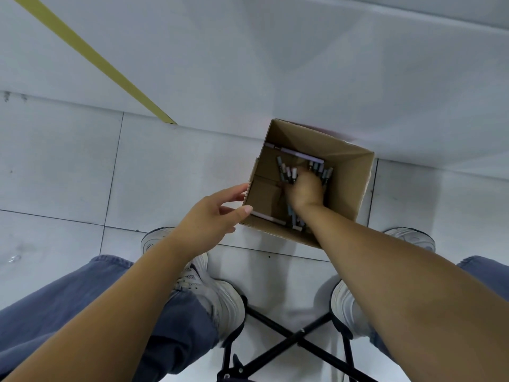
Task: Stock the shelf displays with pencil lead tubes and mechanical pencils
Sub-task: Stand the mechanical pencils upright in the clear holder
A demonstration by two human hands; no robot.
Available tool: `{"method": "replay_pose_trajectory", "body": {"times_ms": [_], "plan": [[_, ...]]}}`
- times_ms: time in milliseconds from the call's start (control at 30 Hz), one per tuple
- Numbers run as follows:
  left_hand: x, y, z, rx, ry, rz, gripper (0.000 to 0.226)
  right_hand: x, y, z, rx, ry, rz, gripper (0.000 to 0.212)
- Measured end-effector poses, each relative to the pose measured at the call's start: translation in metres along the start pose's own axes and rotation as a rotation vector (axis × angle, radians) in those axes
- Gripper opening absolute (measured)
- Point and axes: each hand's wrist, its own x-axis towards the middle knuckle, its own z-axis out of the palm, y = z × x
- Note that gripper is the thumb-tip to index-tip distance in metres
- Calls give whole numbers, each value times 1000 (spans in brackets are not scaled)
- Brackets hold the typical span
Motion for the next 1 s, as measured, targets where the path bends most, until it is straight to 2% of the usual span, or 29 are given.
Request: {"method": "replay_pose_trajectory", "body": {"times_ms": [100, 233, 300, 400, 467, 533, 600, 767, 1000], "plan": [[0, 0, 0, -6, 6, 2, 49, 3, -4, -4, -38, -36, 16, 32], [0, 0, 1, -18, 13, 6, 46, 0, -17, -19, 151, -118, -39, 26], [1, -1, 0, -27, 18, 4, 47, -1, -26, -31, 184, -231, -92, 22], [1, -2, 0, -59, 7, 11, 45, -4, -27, -46, 106, -496, -82, 18], [0, -2, 0, -75, 3, 13, 43, -6, -22, -46, -17, -615, -75, 25], [1, -1, 1, -73, -1, 16, 44, -8, -19, -41, -150, -664, -78, 41], [1, -2, 2, -85, 6, 11, 46, -9, -19, -35, -159, -703, -54, 53], [0, -5, 2, -100, 14, 10, 48, -9, -16, -31, -273, -832, -70, 50], [0, -5, 4, -115, 26, 10, 51, -7, -14, -29, -329, -890, -103, 50]]}}
